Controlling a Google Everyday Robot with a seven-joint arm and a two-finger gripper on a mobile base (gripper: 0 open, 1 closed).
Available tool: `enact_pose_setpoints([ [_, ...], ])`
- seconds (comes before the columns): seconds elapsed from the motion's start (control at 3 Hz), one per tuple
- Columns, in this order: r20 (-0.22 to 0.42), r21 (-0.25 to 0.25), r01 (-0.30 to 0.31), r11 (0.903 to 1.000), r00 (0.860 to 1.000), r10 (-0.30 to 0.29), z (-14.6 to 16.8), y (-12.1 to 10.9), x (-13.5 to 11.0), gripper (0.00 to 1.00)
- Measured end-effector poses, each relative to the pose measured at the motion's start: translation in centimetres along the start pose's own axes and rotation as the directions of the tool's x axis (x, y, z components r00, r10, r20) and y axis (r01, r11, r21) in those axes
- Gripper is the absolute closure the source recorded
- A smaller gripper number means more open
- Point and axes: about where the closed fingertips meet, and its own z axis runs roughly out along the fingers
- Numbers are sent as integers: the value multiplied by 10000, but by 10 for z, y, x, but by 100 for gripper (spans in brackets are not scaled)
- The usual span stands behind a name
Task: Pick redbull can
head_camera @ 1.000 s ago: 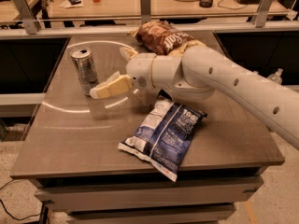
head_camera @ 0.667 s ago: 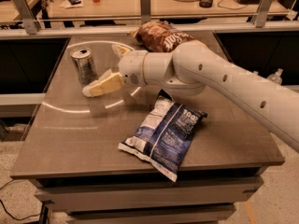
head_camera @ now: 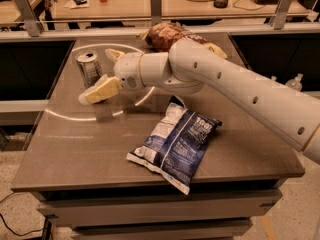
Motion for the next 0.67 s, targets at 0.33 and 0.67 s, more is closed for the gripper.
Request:
enact_pose_setpoints([
  [0.33, 130, -299, -162, 9994, 9998, 166, 11, 2, 6, 0],
  [0.67, 491, -421, -379, 9984, 9980, 399, 17, 3, 10, 18],
])
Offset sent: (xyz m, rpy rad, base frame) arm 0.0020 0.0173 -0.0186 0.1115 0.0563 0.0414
